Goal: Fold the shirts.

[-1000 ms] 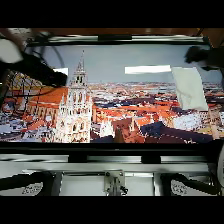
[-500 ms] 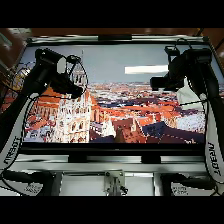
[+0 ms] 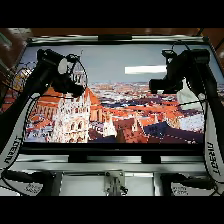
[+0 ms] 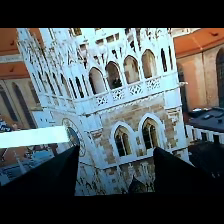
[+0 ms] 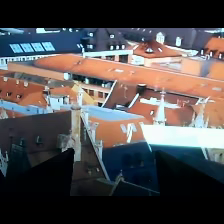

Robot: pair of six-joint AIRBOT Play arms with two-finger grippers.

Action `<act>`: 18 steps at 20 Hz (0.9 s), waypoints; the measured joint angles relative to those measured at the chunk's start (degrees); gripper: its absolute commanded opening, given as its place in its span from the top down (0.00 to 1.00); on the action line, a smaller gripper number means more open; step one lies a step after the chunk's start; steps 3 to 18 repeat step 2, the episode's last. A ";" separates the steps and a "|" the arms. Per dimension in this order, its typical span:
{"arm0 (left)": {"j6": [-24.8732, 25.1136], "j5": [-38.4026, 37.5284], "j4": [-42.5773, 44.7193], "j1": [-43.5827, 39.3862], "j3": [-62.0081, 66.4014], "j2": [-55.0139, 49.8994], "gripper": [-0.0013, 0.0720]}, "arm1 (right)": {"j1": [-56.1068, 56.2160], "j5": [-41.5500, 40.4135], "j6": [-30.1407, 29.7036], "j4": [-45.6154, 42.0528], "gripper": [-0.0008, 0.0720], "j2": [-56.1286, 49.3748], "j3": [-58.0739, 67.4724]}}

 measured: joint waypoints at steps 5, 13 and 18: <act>-0.44 0.07 -0.42 -0.02 0.00 -0.04 0.26 | 0.00 -0.04 0.00 0.02 0.14 0.00 0.02; -0.44 0.07 -0.42 -0.02 0.00 -0.04 0.26 | 0.00 -0.04 0.00 0.02 0.14 0.00 0.02; -0.44 0.07 -0.42 -0.02 0.00 -0.04 0.26 | 0.00 -0.04 0.00 0.02 0.14 0.00 0.02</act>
